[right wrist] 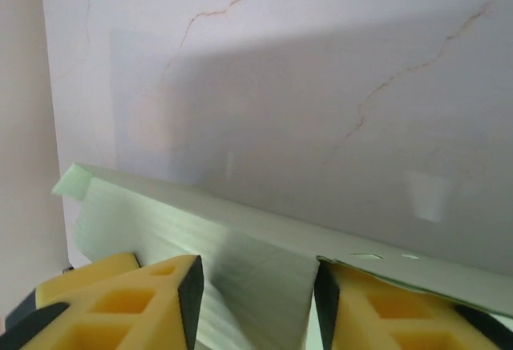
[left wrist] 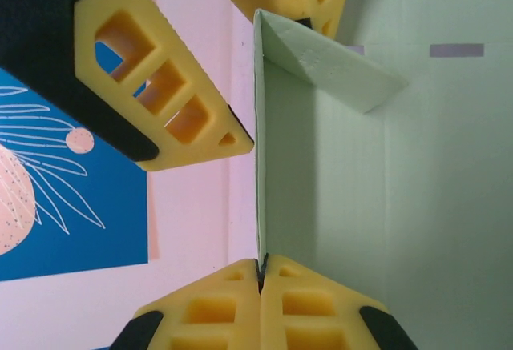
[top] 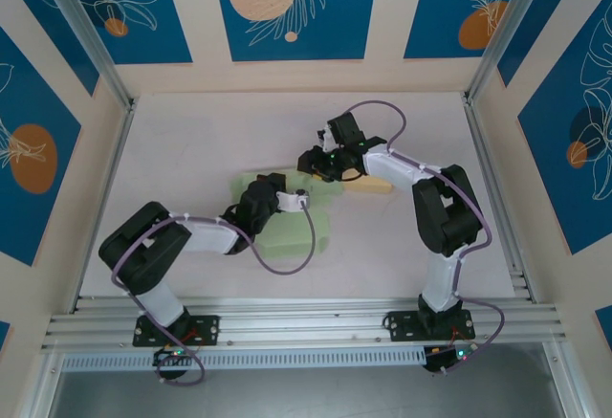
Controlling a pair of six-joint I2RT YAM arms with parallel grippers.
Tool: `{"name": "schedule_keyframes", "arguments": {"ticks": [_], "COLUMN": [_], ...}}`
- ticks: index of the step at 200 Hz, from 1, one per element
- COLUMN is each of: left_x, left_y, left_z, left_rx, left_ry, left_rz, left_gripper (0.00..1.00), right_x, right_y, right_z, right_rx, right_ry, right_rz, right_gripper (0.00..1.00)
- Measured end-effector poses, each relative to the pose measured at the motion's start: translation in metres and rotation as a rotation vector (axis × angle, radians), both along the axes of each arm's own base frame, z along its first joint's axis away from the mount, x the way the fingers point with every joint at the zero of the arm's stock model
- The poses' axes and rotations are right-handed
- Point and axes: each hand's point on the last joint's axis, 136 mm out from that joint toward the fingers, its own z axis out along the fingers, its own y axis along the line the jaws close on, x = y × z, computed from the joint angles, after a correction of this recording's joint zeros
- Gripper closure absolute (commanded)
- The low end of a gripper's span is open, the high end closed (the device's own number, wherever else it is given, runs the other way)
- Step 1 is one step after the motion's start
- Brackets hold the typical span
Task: Fold the paper box
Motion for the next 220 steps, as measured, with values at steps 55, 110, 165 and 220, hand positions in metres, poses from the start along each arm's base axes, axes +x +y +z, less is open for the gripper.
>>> {"name": "schedule_keyframes", "arguments": {"ticks": [55, 110, 165, 220], "left_x": [-0.003, -0.003, -0.003, -0.003], "left_y": [0.005, 0.013, 0.015, 0.017], "left_z": [0.026, 0.034, 0.033, 0.031], "left_rx": [-0.103, -0.171, -0.199, -0.212], "left_ry": [0.003, 0.024, 0.043, 0.056], "left_rz": [-0.015, -0.006, -0.007, -0.001], "left_gripper": [1.0, 1.0, 1.0, 1.0], "right_x": [-0.032, -0.072, -0.072, -0.044], "right_y": [-0.03, -0.063, -0.067, -0.059], "right_z": [0.039, -0.004, -0.042, -0.048], "right_rx": [0.012, -0.003, 0.016, 0.033], "right_ry": [-0.103, -0.069, -0.089, -0.177], "right_rz": [-0.019, -0.093, -0.14, -0.155], "right_gripper": [0.54, 0.54, 0.46, 0.44]}}
